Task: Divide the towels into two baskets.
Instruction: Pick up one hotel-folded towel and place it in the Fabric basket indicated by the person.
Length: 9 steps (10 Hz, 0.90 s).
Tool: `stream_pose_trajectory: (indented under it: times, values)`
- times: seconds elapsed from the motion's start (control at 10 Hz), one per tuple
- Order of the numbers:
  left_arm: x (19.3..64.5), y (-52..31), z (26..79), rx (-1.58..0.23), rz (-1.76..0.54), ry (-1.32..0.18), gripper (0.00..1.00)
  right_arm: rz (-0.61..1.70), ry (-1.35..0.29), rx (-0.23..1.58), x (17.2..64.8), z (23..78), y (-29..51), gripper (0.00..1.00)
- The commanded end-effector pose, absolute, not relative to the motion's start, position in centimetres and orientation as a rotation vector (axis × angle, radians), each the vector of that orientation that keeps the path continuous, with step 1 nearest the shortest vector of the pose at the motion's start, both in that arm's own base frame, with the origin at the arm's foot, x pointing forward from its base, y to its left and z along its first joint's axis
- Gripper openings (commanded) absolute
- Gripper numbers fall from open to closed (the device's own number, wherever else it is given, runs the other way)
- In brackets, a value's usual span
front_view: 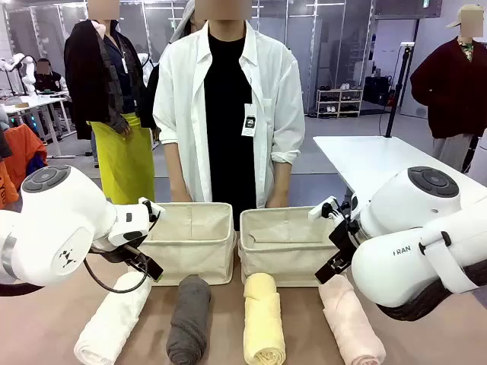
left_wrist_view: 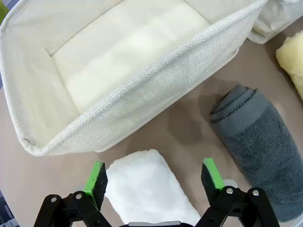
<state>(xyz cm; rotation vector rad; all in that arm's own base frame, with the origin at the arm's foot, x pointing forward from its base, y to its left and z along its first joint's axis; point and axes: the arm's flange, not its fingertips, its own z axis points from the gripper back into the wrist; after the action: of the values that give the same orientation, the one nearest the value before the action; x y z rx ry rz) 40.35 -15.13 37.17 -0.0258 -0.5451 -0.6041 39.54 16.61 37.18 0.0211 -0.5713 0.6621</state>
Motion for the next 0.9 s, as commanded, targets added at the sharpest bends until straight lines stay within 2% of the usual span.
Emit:
stream_pose_trajectory:
  times: [0.0,0.8]
  values:
    - [40.35,-15.15,37.17,-0.026,-0.605,-0.545,1.0,0.662,-0.571,0.021,39.54,37.18,16.61,1.0]
    - [40.35,-15.15,37.17,-0.026,-0.605,-0.545,1.0,0.662,-0.571,0.021,39.54,37.18,16.61,1.0]
